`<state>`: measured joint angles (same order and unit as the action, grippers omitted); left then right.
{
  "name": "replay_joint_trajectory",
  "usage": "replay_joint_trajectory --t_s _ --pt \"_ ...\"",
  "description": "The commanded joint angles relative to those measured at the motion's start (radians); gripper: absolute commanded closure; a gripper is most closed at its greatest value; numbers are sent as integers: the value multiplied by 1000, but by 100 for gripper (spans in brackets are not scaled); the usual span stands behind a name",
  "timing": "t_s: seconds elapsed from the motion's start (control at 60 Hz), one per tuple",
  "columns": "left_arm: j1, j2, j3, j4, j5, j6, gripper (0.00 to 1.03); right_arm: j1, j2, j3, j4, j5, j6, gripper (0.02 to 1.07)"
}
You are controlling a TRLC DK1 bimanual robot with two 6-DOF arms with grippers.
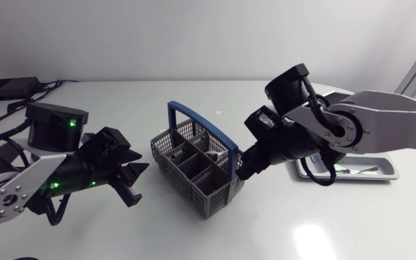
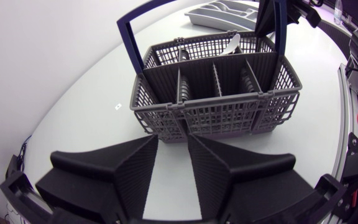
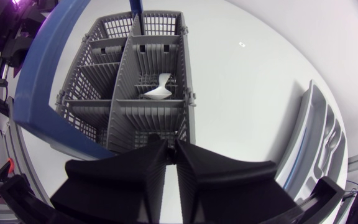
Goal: Unload the cutlery basket into the drawer organizer.
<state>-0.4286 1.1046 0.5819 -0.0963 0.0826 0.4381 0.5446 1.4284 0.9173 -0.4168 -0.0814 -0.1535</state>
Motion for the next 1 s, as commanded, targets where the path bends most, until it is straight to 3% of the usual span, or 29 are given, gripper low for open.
replay_joint_trajectory --t_s 0.0,0.583,0.783,0.983 --pt "-2 -20 -30 6 11 -12 66 8 24 -3 1 6 17 97" --pt "-9 -25 -33 3 11 -15 66 -2 -85 88 -120 -37 6 101" --pt "-9 -32 -34 -2 9 -15 66 -49 -177 127 -208 -136 15 101" --pt "-10 -48 -33 -14 9 -15 66 -198 -287 176 -320 -274 6 101"
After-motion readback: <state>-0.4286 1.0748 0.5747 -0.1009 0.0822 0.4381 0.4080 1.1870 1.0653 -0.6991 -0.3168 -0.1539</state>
